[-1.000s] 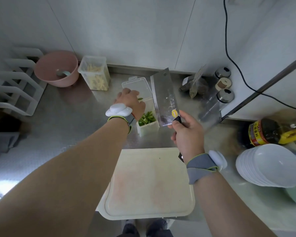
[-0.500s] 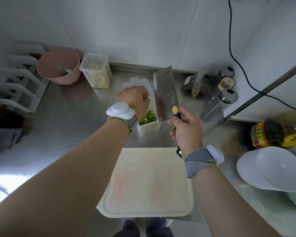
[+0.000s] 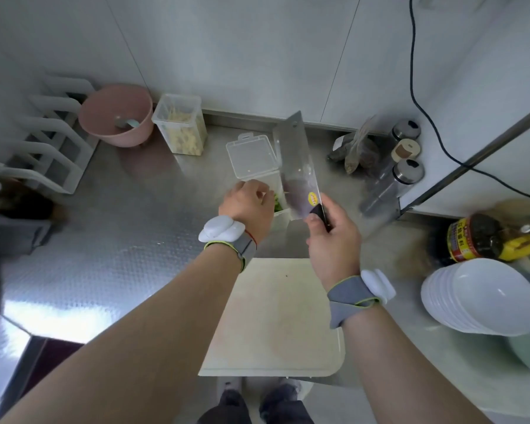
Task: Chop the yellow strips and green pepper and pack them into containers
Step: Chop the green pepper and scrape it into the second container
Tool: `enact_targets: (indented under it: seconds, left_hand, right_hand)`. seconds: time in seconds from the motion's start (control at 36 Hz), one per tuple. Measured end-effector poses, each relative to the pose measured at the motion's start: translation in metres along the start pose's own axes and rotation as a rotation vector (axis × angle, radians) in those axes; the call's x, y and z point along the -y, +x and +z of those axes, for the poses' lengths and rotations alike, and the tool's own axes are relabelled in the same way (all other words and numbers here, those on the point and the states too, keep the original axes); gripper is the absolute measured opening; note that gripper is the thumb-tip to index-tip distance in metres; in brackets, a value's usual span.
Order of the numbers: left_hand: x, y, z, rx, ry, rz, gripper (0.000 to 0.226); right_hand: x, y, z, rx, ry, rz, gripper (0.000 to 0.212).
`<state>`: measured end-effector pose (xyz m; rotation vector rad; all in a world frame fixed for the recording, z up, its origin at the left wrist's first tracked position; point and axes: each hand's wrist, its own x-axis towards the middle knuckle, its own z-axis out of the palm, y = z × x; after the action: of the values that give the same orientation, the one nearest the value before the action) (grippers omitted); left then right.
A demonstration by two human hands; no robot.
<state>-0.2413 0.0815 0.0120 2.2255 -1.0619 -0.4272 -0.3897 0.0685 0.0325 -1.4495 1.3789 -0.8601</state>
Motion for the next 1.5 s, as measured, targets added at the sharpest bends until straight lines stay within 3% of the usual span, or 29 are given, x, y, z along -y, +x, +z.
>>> enact_targets:
  seconds: [0.11, 0.28, 0.36, 0.58, 0.86, 0.92, 0.97, 1.11, 1.17, 1.19, 1.25, 1.36, 1.42, 1.5]
  left_hand:
    - [-0.005, 0.001, -0.002, 0.070, -0.199, -0.166, 0.018]
    - [-0.006, 0.009, -0.007, 0.088, -0.371, -0.257, 0.019]
    - [-0.002, 0.012, -0.009, 0.114, -0.305, -0.231, 0.017]
    - [-0.007, 0.021, -0.012, 0.108, -0.132, -0.176, 0.003]
    - [-0.015, 0.018, -0.014, 0.101, 0.228, -0.041, 0.020]
    - [-0.013, 0.015, -0.013, 0.075, 0.205, -0.010, 0.016]
    - [-0.013, 0.009, -0.013, 0.062, 0.139, 0.006, 0.036]
    - [-0.015, -0.004, -0.016, -0.004, 0.099, 0.035, 0.011]
    - [-0.013, -0.013, -0.015, -0.014, 0.068, 0.070, 0.037]
    - [-0.012, -0.018, -0.013, -0.018, 0.053, 0.083, 0.038]
    - [-0.015, -0.029, -0.010, -0.001, 0.071, 0.092, 0.020]
    - [-0.014, -0.053, 0.000, 0.075, 0.083, 0.147, 0.015]
    - [-0.015, -0.069, 0.010, 0.164, 0.075, 0.148, 0.043]
    - [-0.017, -0.088, 0.022, 0.229, 0.077, 0.162, 0.047]
  right_hand:
    - [0.006, -0.002, 0.005, 0.038, 0.018, 0.000, 0.041]
    - [0.009, -0.004, 0.003, 0.046, 0.165, 0.029, 0.043]
    - [0.008, 0.000, 0.000, 0.013, 0.256, 0.105, 0.038]
    - [0.003, 0.010, -0.005, -0.062, 0.217, 0.144, 0.039]
    - [-0.005, 0.006, -0.012, -0.082, 0.228, 0.162, 0.036]
    - [-0.010, 0.003, -0.016, -0.089, 0.269, 0.209, 0.034]
    - [-0.016, -0.003, -0.023, -0.096, 0.259, 0.244, 0.034]
    - [-0.036, -0.024, -0.044, -0.135, 0.251, 0.310, 0.030]
    - [-0.047, -0.039, -0.055, -0.155, 0.251, 0.342, 0.024]
    - [-0.052, -0.047, -0.061, -0.163, 0.255, 0.359, 0.023]
    - [-0.064, -0.065, -0.073, -0.187, 0.268, 0.402, 0.023]
    - [-0.081, -0.089, -0.089, -0.194, 0.292, 0.502, 0.028]
    - [-0.088, -0.098, -0.097, -0.193, 0.296, 0.538, 0.030]
    - [-0.096, -0.104, -0.107, -0.195, 0.270, 0.559, 0.028]
